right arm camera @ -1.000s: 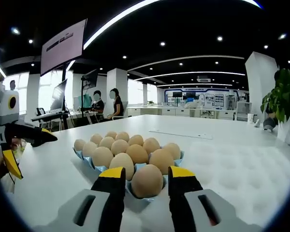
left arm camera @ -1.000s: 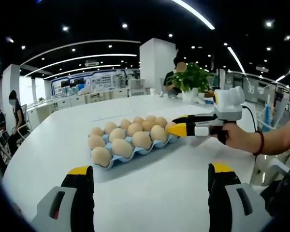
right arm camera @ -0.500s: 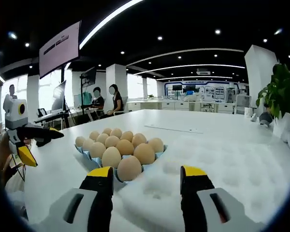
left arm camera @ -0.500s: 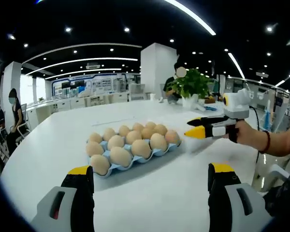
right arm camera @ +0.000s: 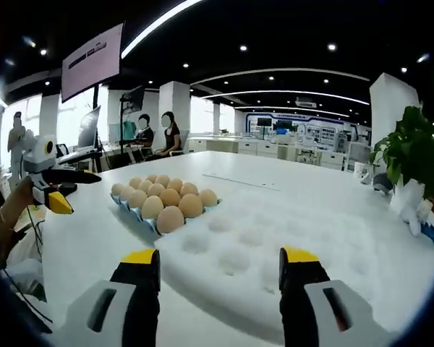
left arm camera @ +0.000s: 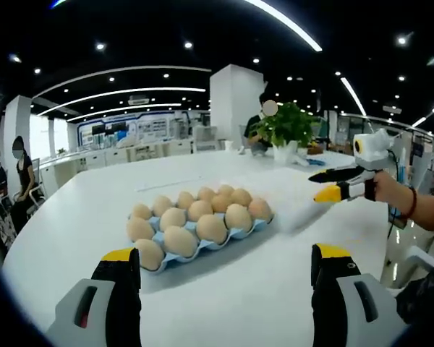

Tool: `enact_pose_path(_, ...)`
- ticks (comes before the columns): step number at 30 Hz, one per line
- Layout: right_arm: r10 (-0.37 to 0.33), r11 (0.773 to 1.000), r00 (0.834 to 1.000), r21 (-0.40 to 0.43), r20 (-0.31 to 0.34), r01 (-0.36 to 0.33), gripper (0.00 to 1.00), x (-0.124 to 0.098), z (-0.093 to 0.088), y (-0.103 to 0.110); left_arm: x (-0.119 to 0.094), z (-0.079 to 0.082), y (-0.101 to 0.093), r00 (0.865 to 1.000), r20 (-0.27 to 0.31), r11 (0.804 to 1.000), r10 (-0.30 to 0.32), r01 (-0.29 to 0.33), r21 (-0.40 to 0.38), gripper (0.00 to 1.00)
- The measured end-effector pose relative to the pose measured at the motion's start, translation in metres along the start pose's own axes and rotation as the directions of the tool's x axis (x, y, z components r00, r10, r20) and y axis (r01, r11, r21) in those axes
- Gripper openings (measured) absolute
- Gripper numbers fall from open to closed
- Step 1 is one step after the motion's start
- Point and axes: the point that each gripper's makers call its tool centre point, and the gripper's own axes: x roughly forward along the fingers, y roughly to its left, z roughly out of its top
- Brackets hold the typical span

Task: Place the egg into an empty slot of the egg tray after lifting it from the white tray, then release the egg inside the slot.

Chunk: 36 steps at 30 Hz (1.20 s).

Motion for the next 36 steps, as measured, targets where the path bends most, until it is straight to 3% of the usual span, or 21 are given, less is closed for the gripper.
enact_pose_path(11,-0.055,0.998,0.997,0.014,-0.060,0.056,0.78,-0.042,-0.021,-0.029,0.004,-0.007,-0.005,0.999,-0.042,1.000,-0.002,0.003,0.025,1.00)
enact_pose_path(19,-0.049,0.999,0.998,0.019,-0.050,0.050,0.83,-0.060,-0.019,-0.030,0.006,-0.007,-0.007,0.999,-0.046,1.000,0.005,-0.004,0.025,1.00)
enact_pose_path(24,-0.053,0.999,0.998,0.007,-0.045,0.053,0.85,-0.063,-0.016,-0.028,0.006,-0.006,-0.006,0.999,-0.043,1.000,0.006,-0.005,0.021,1.00)
enact_pose_path(31,-0.040,0.999,0.998,0.022,-0.056,0.041,0.86,-0.063,-0.020,-0.025,0.006,-0.009,-0.023,0.999,-0.048,1.000,-0.001,0.002,0.022,1.00)
enact_pose_path(36,-0.038,0.999,0.998,0.032,-0.053,0.040,0.87,-0.063,-0.020,-0.025,0.005,-0.012,-0.017,0.999,-0.052,1.000,0.002,-0.001,0.018,1.00)
